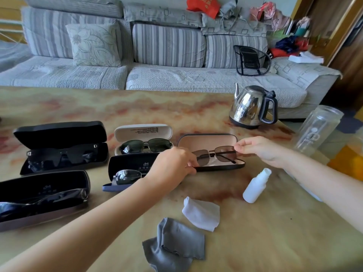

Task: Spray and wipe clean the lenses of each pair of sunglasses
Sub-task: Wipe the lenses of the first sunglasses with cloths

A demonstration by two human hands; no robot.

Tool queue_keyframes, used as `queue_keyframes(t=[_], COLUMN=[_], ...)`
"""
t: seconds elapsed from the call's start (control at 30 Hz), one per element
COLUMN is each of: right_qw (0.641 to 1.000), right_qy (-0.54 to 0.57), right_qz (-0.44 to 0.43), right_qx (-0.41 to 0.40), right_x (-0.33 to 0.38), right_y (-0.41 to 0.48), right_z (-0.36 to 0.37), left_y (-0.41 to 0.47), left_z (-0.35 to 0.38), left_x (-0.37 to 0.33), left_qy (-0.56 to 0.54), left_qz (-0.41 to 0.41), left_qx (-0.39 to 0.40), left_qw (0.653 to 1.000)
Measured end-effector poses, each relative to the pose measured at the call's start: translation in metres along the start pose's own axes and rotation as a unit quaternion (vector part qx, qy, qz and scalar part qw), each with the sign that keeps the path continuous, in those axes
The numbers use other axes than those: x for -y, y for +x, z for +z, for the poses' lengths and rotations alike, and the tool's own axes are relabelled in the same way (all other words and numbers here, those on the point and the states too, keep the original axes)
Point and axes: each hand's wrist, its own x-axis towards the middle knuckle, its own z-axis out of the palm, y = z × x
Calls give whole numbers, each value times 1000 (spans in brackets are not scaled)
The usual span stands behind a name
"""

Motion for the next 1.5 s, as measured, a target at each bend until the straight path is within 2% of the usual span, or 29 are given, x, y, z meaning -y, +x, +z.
queue_keyframes(t=[0.13, 0.33, 0.5, 0.77, 1.03, 1.2, 1.4, 1.5], right_qw=[999, 997, 992, 987, 995, 996, 994, 988], right_qy=[-35, -63, -96, -101, -27, 3, -14, -58], right_qz=[-16, -49, -71, -101, -75, -78, -79, -111], right_qx=[5, -26, -36, -67, -62, -53, -80, -86], right_x=[-8, -16, -19, -25, -34, -32, -27, -15], right_y=[-3, -5, -9, -18, -23, -28, -33, -40], right_z=[2, 6, 4, 12, 11, 10, -1, -7], left_y=[-3, -1, -2, -8, -7, -9, -11, -14], left_z=[5, 5, 12, 20, 17, 19, 10, 0], left_x=[0, -7, -14, -15, -11, -14, -13, -14], left_qy=[17, 12, 49, 79, 44, 27, 14, 3], left_qz=[3, -39, -61, -50, -50, -40, -37, -36], left_qx=[15, 45, 59, 19, 10, -22, -69, -82], left_qw=[1000, 998, 995, 995, 998, 999, 997, 996])
